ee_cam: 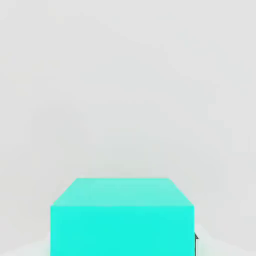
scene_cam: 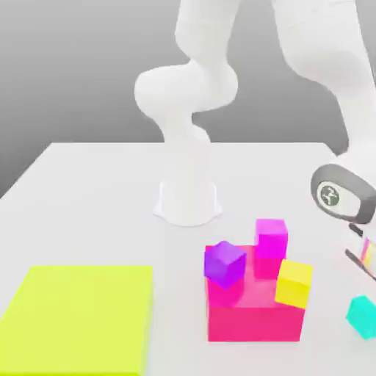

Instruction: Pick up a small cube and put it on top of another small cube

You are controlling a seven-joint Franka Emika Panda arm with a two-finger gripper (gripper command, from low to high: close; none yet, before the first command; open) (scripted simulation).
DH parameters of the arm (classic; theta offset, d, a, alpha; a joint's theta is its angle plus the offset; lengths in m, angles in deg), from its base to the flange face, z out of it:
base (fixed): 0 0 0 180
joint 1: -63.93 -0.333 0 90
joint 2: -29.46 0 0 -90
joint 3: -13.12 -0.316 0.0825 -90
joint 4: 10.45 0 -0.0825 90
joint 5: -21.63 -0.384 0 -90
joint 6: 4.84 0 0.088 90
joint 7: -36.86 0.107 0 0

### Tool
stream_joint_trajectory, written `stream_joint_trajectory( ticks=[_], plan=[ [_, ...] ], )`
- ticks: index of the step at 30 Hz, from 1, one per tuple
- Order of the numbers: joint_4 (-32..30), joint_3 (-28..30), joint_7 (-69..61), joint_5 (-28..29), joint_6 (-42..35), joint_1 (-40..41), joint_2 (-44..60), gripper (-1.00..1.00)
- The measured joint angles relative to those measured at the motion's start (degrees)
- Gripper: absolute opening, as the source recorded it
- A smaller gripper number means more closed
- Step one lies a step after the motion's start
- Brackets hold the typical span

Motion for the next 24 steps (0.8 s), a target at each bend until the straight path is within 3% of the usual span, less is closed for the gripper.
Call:
stream_joint_trajectory(
  ticks=[19,24],
  plan=[
    [2.4,12.0,33.1,-15.3,1.6,4.0,4.6,-1.0],
    [-0.7,18.0,43.3,-16.4,-0.4,3.7,-0.1,-1.0]
  ],
)
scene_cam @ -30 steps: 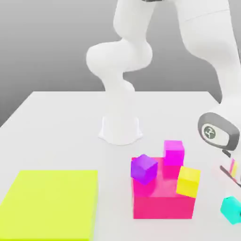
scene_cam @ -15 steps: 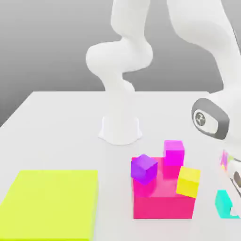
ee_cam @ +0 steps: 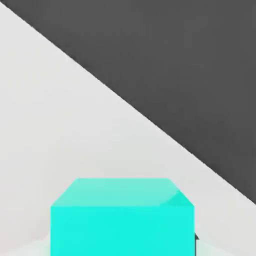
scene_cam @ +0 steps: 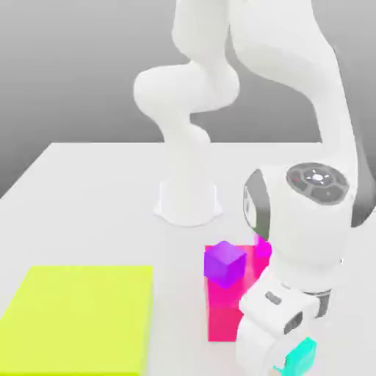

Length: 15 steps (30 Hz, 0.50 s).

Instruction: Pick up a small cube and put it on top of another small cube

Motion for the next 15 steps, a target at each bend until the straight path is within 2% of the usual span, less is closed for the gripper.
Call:
stream_joint_trajectory(
  ticks=[6,11,15],
  plan=[
    [-7.1,3.9,4.8,8.9,-4.3,-1.3,-12.0,-1.0],
    [-13.1,4.3,5.3,15.3,-8.6,-0.5,-22.7,-1.0],
    [-17.8,3.9,4.1,18.3,-12.1,0.2,-31.3,-1.0]
  ],
)
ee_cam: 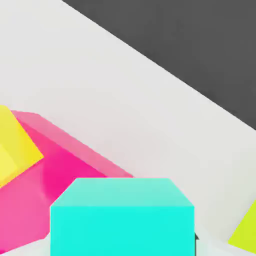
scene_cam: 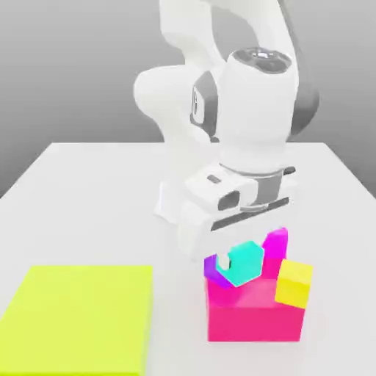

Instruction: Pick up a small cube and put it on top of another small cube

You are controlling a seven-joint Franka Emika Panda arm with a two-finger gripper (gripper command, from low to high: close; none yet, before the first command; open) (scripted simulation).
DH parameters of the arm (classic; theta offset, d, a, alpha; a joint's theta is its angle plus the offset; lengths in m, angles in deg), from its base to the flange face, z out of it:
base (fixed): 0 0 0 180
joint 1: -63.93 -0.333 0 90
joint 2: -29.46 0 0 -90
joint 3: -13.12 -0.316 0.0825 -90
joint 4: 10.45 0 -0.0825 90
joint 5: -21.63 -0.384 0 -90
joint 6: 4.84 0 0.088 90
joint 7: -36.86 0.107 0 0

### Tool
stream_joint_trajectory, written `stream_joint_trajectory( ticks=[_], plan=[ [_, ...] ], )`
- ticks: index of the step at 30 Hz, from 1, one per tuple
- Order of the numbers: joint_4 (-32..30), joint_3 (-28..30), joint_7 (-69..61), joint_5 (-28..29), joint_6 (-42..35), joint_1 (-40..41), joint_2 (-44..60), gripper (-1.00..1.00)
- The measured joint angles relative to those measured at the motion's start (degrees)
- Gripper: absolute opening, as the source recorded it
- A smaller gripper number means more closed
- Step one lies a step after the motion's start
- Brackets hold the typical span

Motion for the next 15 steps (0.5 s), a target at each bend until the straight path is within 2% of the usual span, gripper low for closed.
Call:
stream_joint_trajectory(
  ticks=[6,11,12,15],
  plan=[
    [-7.1,-0.3,-3.8,1.5,-4.9,0.8,-12.3,-1.0],
    [-10.4,0.7,-5.3,0.8,4.7,0.3,-6.0,-1.0],
    [-10.8,0.8,-5.5,0.6,6.7,0.3,-4.4,1.0],
    [-10.8,0.8,-5.5,0.6,6.7,0.3,-4.4,1.0]
  ],
)
